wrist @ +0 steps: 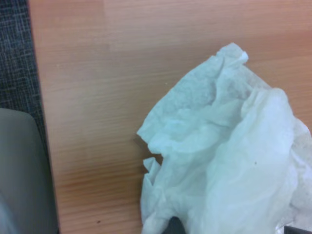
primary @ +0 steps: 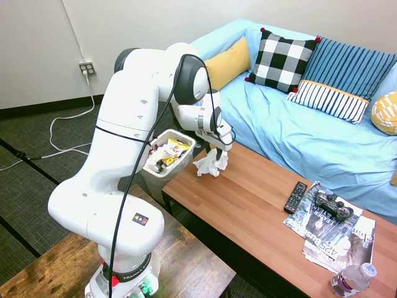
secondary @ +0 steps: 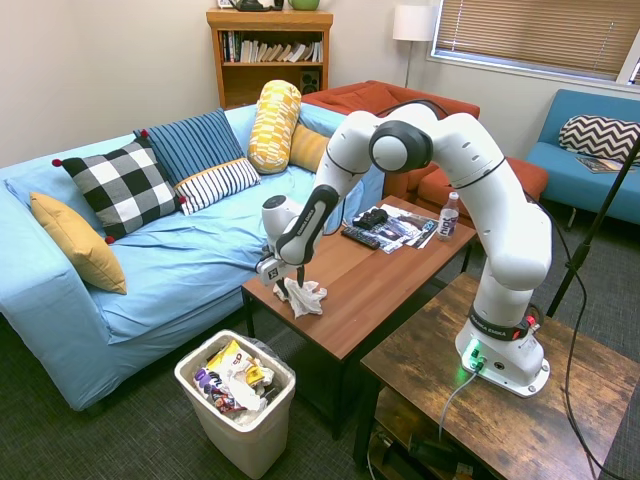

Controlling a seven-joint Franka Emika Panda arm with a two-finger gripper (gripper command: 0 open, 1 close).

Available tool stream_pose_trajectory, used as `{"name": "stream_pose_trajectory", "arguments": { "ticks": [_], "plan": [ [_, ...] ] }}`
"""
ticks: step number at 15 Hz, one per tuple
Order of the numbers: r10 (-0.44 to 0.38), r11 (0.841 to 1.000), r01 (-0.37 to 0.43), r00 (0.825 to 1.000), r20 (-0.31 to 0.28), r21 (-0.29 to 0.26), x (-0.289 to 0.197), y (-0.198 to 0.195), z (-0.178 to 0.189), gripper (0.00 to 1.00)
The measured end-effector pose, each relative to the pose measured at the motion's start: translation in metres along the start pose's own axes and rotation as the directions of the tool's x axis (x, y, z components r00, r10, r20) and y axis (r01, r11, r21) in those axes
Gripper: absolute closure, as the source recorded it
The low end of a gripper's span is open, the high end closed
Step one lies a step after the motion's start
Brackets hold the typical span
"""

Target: Throw the tissue in the trash bin

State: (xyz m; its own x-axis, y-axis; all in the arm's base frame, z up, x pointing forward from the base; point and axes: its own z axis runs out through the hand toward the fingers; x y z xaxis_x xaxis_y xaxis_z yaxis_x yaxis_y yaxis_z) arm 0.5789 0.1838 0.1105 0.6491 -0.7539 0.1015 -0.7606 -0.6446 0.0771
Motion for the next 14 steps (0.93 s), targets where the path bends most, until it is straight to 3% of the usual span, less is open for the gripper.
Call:
{"name": "stream_pose_trajectory", "arguments": {
  "ticks": [8, 11, 14],
  "plan": [
    [0.007, 1.0, -0.007, 1.0, 0.017, 0.014, 0.012, 0.002, -0.01, 1.0],
    [-0.001, 1.0, 0.001, 1.0, 0.015, 0.025, 0.017, 0.003, -0.04, 1.0],
    [-0.061, 0.996, 0.06, 0.998, 0.015, 0.061, -0.015, -0.005, -0.098, 1.0]
  ]
}}
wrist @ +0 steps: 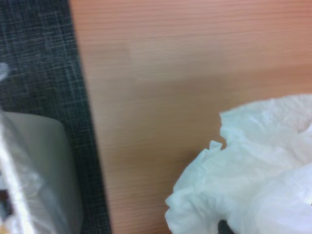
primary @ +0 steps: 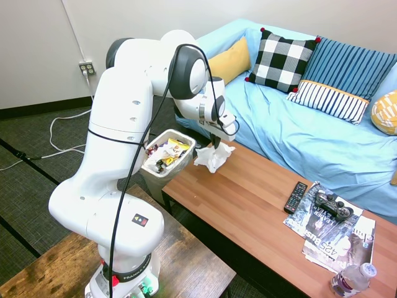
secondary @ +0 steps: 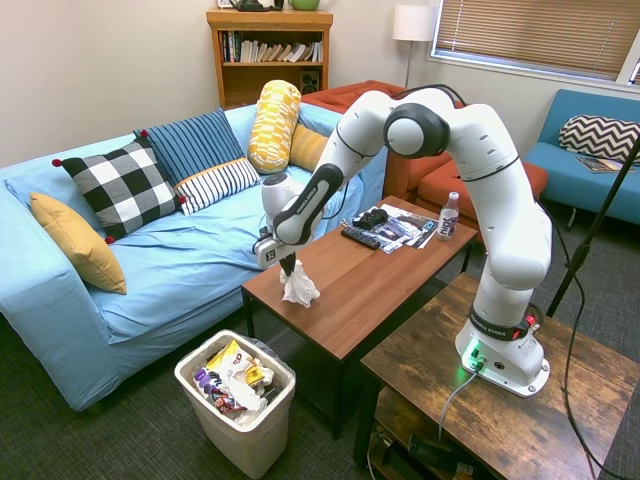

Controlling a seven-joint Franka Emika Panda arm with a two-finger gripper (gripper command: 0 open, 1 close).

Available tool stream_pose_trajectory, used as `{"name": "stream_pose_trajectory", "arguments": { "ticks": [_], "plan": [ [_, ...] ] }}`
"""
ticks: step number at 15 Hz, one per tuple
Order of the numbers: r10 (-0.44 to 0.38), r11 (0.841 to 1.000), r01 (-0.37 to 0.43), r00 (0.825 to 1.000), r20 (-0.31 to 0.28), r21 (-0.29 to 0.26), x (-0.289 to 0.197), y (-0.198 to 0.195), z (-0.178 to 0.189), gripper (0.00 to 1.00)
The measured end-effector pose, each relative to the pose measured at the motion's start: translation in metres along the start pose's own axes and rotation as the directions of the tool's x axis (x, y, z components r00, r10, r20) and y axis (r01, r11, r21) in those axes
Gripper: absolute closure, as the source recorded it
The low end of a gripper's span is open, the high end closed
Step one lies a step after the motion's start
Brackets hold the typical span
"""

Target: Throw the tissue in the trash bin

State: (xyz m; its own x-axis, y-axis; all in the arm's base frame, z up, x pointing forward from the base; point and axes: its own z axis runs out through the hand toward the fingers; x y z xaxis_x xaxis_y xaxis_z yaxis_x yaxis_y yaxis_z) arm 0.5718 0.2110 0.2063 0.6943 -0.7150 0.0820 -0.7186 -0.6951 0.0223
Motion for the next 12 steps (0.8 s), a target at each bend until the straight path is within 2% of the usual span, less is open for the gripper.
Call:
{"name": "stream_pose_trajectory", "arguments": {
  "ticks": [2, 4, 7, 9, 10, 12],
  "plan": [
    [-0.076, 0.997, 0.076, 0.997, -0.008, 0.016, -0.051, -0.018, -0.035, 1.0],
    [-0.145, 0.989, 0.145, 0.989, -0.029, 0.014, -0.116, -0.035, -0.048, 1.0],
    [-0.22, 0.975, 0.22, 0.974, -0.051, -0.01, -0.199, -0.049, -0.03, 1.0],
    [-0.256, 0.966, 0.254, 0.965, -0.053, -0.037, -0.228, -0.056, -0.004, 1.0],
    [-0.265, 0.964, 0.263, 0.963, -0.05, -0.046, -0.238, -0.06, 0.01, 0.0],
    [-0.284, 0.958, 0.281, 0.957, -0.059, -0.053, -0.25, -0.069, 0.028, 0.0]
  ]
}}
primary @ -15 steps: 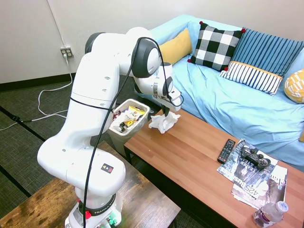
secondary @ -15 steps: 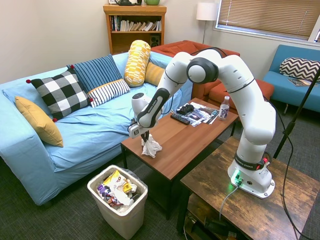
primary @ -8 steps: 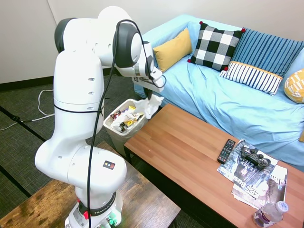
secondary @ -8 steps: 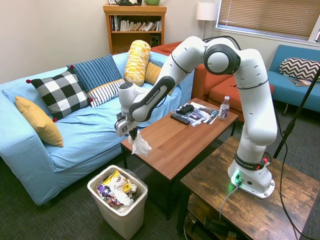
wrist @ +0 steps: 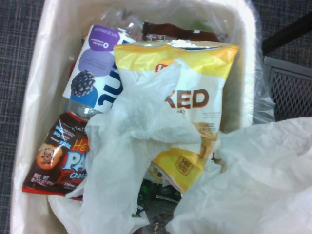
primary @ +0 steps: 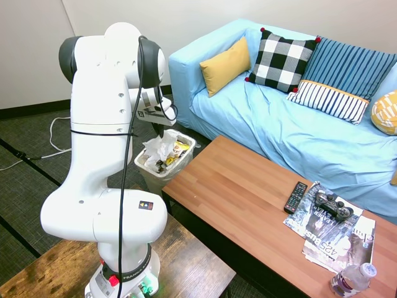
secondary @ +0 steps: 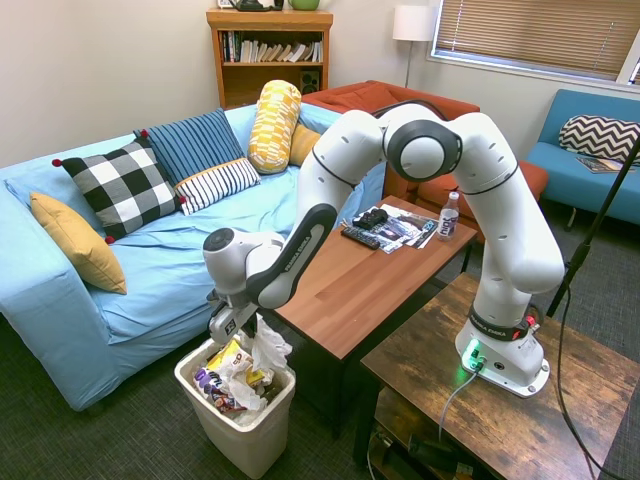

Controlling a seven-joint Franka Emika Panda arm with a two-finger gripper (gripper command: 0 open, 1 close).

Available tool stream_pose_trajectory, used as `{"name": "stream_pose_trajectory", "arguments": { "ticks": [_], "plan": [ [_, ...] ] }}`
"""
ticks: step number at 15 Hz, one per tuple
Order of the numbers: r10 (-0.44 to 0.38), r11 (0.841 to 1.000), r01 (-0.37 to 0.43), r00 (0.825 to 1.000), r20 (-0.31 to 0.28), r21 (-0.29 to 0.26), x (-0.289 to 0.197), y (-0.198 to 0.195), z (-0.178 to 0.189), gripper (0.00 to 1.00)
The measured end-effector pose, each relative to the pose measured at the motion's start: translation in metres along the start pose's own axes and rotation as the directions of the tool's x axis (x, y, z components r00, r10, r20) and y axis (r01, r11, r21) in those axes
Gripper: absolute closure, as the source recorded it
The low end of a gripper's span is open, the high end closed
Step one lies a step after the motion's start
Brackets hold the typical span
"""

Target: Throw the tissue in the trash bin

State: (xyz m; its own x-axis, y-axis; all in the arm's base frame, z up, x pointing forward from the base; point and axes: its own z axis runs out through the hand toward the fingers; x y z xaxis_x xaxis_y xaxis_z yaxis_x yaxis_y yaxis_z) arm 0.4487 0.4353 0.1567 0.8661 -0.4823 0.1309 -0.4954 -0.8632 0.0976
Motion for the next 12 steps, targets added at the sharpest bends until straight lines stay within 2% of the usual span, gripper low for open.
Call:
{"name": "stream_pose_trajectory", "arguments": {
  "ticks": [3, 12],
  "plan": [
    [0.002, 1.0, -0.002, 1.0, -0.017, -0.002, 0.005, -0.007, 0.012, 0.0],
    [0.009, 1.0, -0.009, 0.999, -0.032, 0.019, 0.013, -0.014, 0.004, 0.0]
  ]
}}
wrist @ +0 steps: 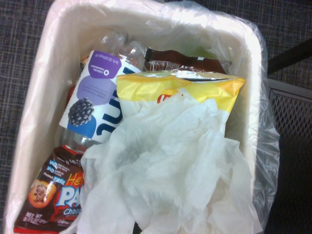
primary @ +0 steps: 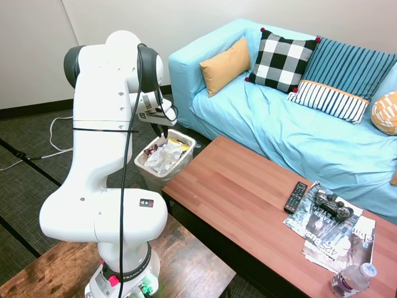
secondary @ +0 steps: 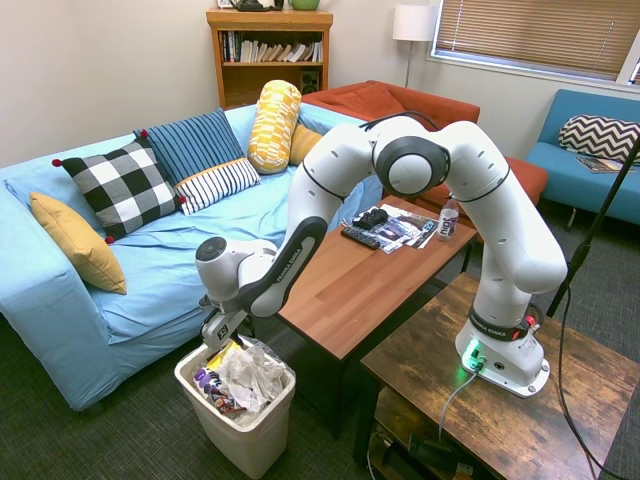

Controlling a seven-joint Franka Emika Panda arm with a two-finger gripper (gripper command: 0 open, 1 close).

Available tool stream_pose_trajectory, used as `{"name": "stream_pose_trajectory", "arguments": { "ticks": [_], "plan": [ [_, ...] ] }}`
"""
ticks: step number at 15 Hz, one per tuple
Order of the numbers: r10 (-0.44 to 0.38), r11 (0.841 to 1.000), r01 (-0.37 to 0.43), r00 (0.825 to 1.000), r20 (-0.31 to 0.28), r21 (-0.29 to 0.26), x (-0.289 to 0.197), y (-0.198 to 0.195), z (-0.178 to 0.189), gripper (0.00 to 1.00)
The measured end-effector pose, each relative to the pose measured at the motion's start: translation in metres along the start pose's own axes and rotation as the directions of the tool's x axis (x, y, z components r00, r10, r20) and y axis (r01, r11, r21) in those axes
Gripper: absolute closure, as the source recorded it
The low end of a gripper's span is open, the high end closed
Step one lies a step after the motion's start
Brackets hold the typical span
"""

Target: Throw the tissue in the trash bin

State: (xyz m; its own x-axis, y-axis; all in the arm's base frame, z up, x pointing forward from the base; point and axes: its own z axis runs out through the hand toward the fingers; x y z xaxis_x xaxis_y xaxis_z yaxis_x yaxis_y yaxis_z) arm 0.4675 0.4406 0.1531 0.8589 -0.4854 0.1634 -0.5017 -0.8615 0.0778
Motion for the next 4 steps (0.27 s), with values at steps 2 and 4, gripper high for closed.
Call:
{"name": "stream_pose_trajectory", "arguments": {
  "ticks": [2, 4],
  "plan": [
    [0.002, 1.0, -0.002, 1.0, -0.001, 0.004, 0.0012, -0.0018, -0.0023, 0.0],
    [0.004, 1.0, -0.004, 1.0, 0.001, -0.001, 0.0013, -0.0015, -0.002, 0.0]
  ]
}}
